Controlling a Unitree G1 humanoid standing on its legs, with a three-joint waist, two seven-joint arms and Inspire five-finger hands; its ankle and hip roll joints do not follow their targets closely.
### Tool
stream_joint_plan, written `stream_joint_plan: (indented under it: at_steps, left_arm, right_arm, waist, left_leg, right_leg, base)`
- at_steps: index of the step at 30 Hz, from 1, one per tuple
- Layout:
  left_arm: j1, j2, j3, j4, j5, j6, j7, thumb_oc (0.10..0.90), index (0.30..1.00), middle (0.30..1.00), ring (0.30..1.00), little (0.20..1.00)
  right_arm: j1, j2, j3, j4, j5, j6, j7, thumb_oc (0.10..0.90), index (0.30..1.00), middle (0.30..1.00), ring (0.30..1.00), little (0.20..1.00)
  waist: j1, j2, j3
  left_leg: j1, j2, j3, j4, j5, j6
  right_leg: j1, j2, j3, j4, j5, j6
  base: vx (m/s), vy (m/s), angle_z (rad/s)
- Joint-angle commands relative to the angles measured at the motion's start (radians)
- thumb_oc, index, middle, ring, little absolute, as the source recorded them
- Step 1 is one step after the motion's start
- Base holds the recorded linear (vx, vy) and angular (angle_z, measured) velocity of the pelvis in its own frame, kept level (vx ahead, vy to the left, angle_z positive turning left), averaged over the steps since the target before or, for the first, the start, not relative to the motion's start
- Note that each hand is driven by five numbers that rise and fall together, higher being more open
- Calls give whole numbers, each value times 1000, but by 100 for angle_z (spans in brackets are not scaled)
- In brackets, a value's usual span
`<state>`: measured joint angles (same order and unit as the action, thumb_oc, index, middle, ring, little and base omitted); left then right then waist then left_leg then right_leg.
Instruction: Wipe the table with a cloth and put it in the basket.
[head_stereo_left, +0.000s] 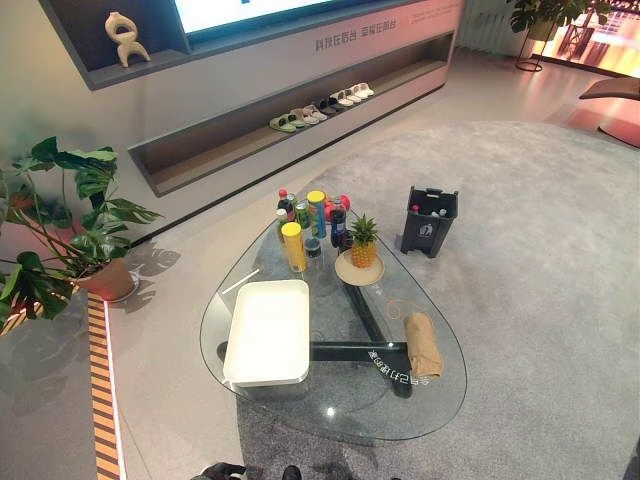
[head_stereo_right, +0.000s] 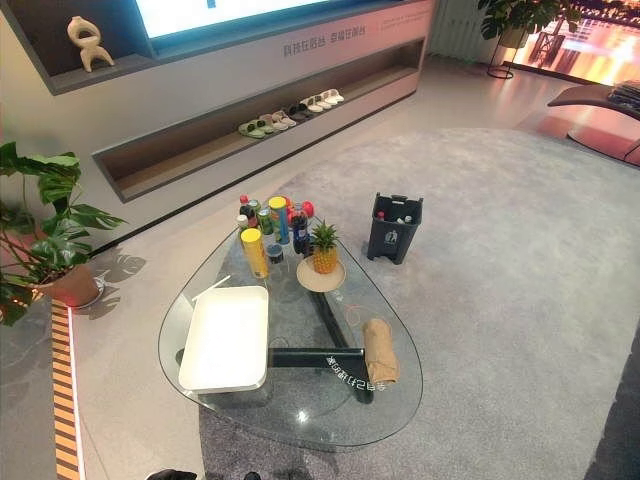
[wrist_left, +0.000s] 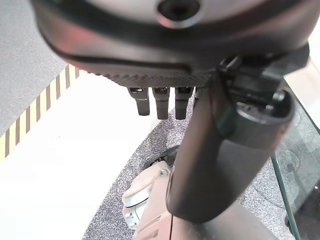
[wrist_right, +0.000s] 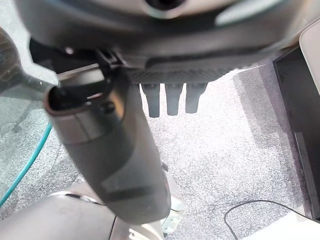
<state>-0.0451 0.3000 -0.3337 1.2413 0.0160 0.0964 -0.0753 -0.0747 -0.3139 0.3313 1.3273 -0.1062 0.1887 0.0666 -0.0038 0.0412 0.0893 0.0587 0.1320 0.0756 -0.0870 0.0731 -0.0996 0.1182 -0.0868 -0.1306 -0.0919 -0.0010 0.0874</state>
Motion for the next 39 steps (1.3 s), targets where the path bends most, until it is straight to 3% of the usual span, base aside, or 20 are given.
stream_joint_plan:
  at_steps: [1, 19, 25, 39]
  left_arm:
    - [-107, -9, -7, 80, 29, -26, -9, 800, 900, 900, 900, 900]
    - [-105, -10, 5, 96, 16, -32, -1, 800, 900, 900, 900, 900]
    - [-94, 2, 41, 112, -6, -9, 36, 800, 900, 900, 900, 900]
    - [-88, 21, 64, 122, 2, -21, 26, 800, 900, 900, 900, 900]
  right_arm:
    - [-90, -10, 3, 64, 8, 15, -17, 800, 900, 900, 900, 900]
    - [-85, -11, 0, 72, -3, 9, -15, 800, 900, 900, 900, 900]
    - [-79, -22, -32, 89, 26, 66, -62, 800, 900, 900, 900, 900]
    - [-69, -44, -70, 117, 17, 55, -56, 800, 900, 900, 900, 900]
  waist:
    - [5, -35, 30]
    - [4, -38, 29]
    - [3, -37, 27]
    - [1, -33, 26]
  left_leg:
    - [26, -11, 4, 0, -56, 14]
    - [33, -9, 7, 0, -59, 14]
    - [36, -8, 7, 0, -58, 11]
    - [39, -5, 12, 0, -59, 10]
  right_leg:
    - [-24, -66, -20, 12, 39, 43]
    - [-17, -66, -23, 11, 36, 43]
    - [-14, -66, -24, 11, 35, 43]
    - [-12, -66, -23, 12, 33, 45]
  base:
    - [0, 0, 0]
    - [0, 0, 0]
    - [0, 0, 0]
    - [0, 0, 0]
